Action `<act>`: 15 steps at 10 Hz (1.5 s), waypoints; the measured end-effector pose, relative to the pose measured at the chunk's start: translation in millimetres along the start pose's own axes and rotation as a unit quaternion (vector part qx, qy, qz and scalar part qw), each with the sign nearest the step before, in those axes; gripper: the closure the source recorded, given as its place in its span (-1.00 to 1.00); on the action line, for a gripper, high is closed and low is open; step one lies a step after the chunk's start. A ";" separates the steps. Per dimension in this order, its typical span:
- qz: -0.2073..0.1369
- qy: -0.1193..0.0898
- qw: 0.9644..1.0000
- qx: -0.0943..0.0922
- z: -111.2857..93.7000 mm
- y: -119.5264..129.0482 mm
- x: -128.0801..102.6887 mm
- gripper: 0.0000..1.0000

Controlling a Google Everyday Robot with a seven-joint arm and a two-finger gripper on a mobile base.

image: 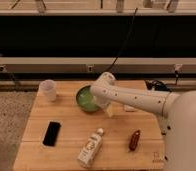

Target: Pick up the ceramic bowl

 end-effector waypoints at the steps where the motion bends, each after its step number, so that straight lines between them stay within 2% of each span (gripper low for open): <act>1: -0.002 0.000 1.000 -0.001 1.1 0.4 0.7 -0.60; 10: -0.012 -0.004 1.000 -0.007 8.6 6.5 6.1 -0.60; 13: -0.015 -0.005 1.000 -0.009 11.0 7.6 8.1 -0.49; 15: -0.017 -0.006 1.000 -0.010 12.1 8.8 9.2 -0.29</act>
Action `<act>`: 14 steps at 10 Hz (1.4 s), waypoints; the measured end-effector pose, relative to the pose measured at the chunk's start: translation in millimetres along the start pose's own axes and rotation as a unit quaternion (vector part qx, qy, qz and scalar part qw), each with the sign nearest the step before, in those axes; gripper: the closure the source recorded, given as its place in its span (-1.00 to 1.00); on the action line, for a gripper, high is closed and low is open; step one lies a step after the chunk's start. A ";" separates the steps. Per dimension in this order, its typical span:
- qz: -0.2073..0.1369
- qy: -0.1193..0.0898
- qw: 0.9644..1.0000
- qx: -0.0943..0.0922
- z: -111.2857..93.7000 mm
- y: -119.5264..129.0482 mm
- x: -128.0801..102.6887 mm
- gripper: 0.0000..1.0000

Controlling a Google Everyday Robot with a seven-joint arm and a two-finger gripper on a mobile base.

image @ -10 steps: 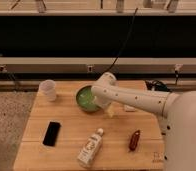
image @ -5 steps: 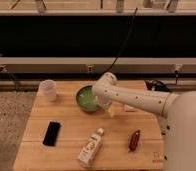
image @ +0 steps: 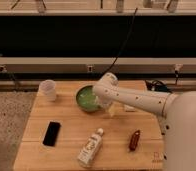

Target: Pick up the ceramic bowl

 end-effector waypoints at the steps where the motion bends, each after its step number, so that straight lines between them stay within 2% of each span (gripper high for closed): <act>1: 0.000 -0.001 1.000 -0.001 0.5 1.0 0.2 -0.19; 6: -0.007 0.000 1.000 -0.002 -3.1 5.8 3.2 0.84; 7: -0.011 0.001 1.000 0.000 -6.4 5.2 3.2 0.94; 8: -0.017 0.004 1.000 0.003 -13.2 2.9 4.3 0.98; 10: -0.027 0.009 1.000 0.008 -41.2 -0.8 8.5 0.98; 14: -0.037 0.015 0.999 0.017 -62.6 -1.8 16.7 0.98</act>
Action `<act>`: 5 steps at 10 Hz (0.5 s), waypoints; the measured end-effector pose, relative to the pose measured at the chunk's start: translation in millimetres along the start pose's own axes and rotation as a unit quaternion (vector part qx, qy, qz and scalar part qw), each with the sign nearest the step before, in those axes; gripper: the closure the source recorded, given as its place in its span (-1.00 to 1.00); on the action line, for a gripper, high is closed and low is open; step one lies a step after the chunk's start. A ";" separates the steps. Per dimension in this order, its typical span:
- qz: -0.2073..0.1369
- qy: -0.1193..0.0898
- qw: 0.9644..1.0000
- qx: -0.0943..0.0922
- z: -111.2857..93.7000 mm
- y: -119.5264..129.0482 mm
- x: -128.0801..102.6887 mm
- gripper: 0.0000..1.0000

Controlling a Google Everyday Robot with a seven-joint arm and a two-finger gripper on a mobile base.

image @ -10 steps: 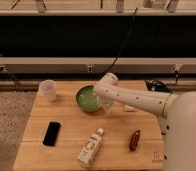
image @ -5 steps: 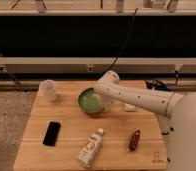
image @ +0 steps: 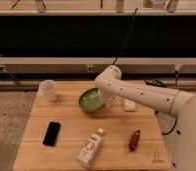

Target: Pick up the ceramic bowl

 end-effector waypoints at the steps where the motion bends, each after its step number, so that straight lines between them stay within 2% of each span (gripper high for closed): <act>1: -0.001 0.000 1.000 -0.001 -4.6 0.9 1.4 0.98; 2: -0.003 0.003 1.000 0.003 -16.0 0.7 5.8 0.98; 5: -0.010 0.006 1.000 0.010 -29.7 0.0 12.1 0.98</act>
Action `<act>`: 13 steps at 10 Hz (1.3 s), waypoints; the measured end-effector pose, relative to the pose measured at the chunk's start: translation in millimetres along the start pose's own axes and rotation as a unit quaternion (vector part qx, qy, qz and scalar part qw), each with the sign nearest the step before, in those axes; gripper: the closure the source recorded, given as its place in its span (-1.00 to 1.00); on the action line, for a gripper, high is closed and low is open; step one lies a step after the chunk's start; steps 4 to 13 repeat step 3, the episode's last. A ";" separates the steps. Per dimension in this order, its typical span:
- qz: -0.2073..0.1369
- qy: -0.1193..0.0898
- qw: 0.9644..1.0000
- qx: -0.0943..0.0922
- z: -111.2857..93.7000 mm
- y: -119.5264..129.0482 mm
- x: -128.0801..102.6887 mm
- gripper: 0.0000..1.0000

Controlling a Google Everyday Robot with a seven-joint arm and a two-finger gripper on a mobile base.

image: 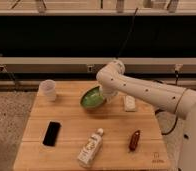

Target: Pick up the ceramic bowl

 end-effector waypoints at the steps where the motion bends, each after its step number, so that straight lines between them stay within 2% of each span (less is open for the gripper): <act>1: -0.002 0.003 1.000 0.002 -9.8 0.4 4.8 0.98; 3: -0.006 0.004 1.000 0.006 -21.3 1.6 10.3 0.98; 13: -0.006 0.004 1.000 0.006 -21.3 1.6 10.3 0.98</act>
